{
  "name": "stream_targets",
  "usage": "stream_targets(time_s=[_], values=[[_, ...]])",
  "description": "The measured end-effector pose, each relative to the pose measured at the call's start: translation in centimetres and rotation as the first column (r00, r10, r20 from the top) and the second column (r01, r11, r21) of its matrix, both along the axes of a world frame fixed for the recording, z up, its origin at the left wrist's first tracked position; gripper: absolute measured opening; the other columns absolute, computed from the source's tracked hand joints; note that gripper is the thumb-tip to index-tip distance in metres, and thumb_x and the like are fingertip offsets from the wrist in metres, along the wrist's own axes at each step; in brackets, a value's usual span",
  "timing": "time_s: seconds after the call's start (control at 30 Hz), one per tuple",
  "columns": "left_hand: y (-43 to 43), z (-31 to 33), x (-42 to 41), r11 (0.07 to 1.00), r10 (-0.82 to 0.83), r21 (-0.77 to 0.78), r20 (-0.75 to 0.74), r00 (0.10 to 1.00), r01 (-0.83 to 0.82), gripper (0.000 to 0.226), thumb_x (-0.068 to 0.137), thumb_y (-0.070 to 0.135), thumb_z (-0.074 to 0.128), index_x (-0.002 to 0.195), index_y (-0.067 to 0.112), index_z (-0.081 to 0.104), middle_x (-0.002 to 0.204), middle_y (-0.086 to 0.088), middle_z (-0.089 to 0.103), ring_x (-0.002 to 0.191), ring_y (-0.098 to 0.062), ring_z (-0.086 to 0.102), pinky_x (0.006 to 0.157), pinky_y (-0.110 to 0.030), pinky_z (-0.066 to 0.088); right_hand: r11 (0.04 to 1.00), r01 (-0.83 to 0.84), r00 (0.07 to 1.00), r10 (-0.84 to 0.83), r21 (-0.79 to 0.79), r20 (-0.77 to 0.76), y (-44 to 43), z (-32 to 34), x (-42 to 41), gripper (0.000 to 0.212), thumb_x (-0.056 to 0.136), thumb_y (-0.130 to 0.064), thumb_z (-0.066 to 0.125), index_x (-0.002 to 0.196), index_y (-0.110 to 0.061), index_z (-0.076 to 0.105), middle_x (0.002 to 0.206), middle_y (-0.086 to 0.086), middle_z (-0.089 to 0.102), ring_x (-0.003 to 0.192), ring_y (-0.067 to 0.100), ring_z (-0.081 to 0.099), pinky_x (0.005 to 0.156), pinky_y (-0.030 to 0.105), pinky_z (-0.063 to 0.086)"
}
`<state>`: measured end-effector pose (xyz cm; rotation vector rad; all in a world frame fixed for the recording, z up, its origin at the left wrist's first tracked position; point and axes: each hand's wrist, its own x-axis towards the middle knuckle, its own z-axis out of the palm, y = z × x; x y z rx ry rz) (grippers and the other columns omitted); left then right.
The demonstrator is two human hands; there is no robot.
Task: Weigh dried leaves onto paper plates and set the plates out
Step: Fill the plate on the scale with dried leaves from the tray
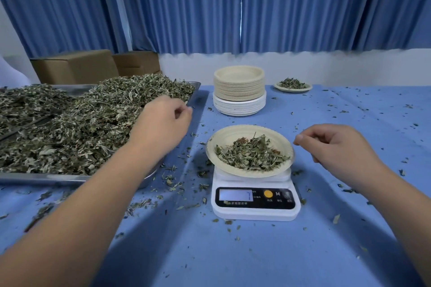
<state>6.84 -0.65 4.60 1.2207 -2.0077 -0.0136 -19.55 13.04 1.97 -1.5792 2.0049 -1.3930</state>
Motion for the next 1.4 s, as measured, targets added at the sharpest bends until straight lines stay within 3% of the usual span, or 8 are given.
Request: stream_targets(time_s=[0.13, 0.23, 0.4, 0.5, 0.6, 0.93, 1.17, 1.4], values=[[0.6, -0.4, -3.0, 0.993, -0.078, 0.074, -0.188, 0.979, 0.094, 0.036, 0.098, 0.028, 0.049, 0.074, 0.010, 0.069, 0.057, 0.008, 0.049, 0.054, -0.004, 0.047, 0.050, -0.015, 0.030, 0.998, 0.053, 0.999, -0.053, 0.021, -0.010, -0.1, -0.2, 0.0, 0.030, 0.091, -0.028, 0.060, 0.063, -0.022, 0.069, 0.045, -0.004, 0.046, 0.034, 0.006, 0.034, 0.036, 0.011, 0.030], [0.6, -1.6, -3.7, 0.978, -0.095, 0.143, -0.337, 0.937, 0.151, 0.024, 0.096, 0.024, 0.051, 0.079, 0.016, 0.066, 0.067, 0.008, 0.050, 0.058, -0.003, 0.044, 0.055, -0.021, 0.031, 0.989, 0.085, 0.996, -0.089, 0.121, 0.029, -0.3, -0.4, -0.3, 0.035, 0.093, -0.038, 0.054, 0.066, -0.022, 0.070, 0.044, -0.004, 0.052, 0.036, 0.009, 0.043, 0.046, 0.022, 0.040], [0.7, -3.9, -3.4, 0.929, -0.037, 0.359, -0.135, 0.990, 0.084, 0.035, 0.096, 0.048, 0.045, 0.110, 0.020, 0.060, 0.109, -0.003, 0.056, 0.078, -0.005, 0.051, 0.064, -0.021, 0.036, 0.967, 0.028, 0.965, -0.093, 0.253, 0.245, -0.8, -1.0, -0.2, 0.032, 0.094, -0.040, 0.054, 0.084, -0.012, 0.069, 0.047, -0.001, 0.058, 0.037, 0.014, 0.048, 0.038, 0.022, 0.038], [0.9, -4.1, -3.1, 0.862, -0.039, 0.504, -0.040, 0.998, 0.054, 0.056, 0.094, 0.063, 0.032, 0.098, 0.016, 0.062, 0.084, -0.005, 0.059, 0.058, -0.013, 0.056, 0.057, -0.027, 0.041, 0.962, -0.021, 0.936, -0.077, 0.273, 0.344, -1.0, -1.2, 0.3, 0.032, 0.094, -0.035, 0.057, 0.088, -0.005, 0.067, 0.051, 0.003, 0.059, 0.040, 0.016, 0.049, 0.036, 0.023, 0.038], [0.9, -3.6, -3.0, 0.785, -0.029, 0.595, -0.242, 0.970, 0.172, 0.055, 0.094, 0.061, 0.035, 0.092, 0.015, 0.063, 0.075, -0.010, 0.055, 0.045, -0.020, 0.054, 0.062, -0.034, 0.049, 0.965, -0.070, 0.900, -0.048, 0.254, 0.434, -1.2, -1.3, 0.7, 0.028, 0.094, -0.026, 0.058, 0.086, 0.000, 0.066, 0.057, 0.008, 0.058, 0.042, 0.016, 0.050, 0.038, 0.023, 0.041], [-0.3, -3.1, -6.1, 0.711, -0.003, 0.496, -0.706, 0.708, 0.498, 0.043, 0.100, 0.051, 0.036, 0.092, 0.025, 0.069, 0.069, 0.002, 0.055, 0.052, -0.012, 0.043, 0.050, -0.027, 0.035, 0.996, -0.011, 0.734, -0.051, 0.088, 0.677, -1.7, -1.3, -0.3, 0.011, 0.091, -0.002, 0.058, 0.093, 0.007, 0.064, 0.062, 0.013, 0.065, 0.046, 0.019, 0.057, 0.044, 0.025, 0.051], [-2.4, -6.2, -7.9, 0.801, 0.032, 0.435, -0.717, 0.696, 0.411, 0.036, 0.103, 0.043, 0.033, 0.094, 0.029, 0.065, 0.086, 0.006, 0.058, 0.085, -0.016, 0.057, 0.070, -0.031, 0.038, 0.986, 0.167, 0.663, -0.115, 0.004, 0.740, -1.6, -1.8, -3.7, 0.005, 0.091, 0.002, 0.056, 0.089, 0.006, 0.057, 0.048, 0.006, 0.059, 0.041, 0.018, 0.059, 0.043, 0.026, 0.053], [-3.8, -7.5, -7.4, 0.775, 0.039, 0.446, -0.741, 0.670, 0.448, 0.036, 0.102, 0.043, 0.035, 0.088, 0.030, 0.066, 0.089, 0.005, 0.062, 0.083, -0.008, 0.058, 0.064, -0.024, 0.038, 0.940, 0.301, 0.543, -0.305, 0.157, 0.782, -5.5, -2.1, -7.9, 0.008, 0.092, 0.003, 0.054, 0.093, 0.010, 0.051, 0.071, 0.018, 0.056, 0.042, 0.025, 0.064, 0.042, 0.030, 0.056]])
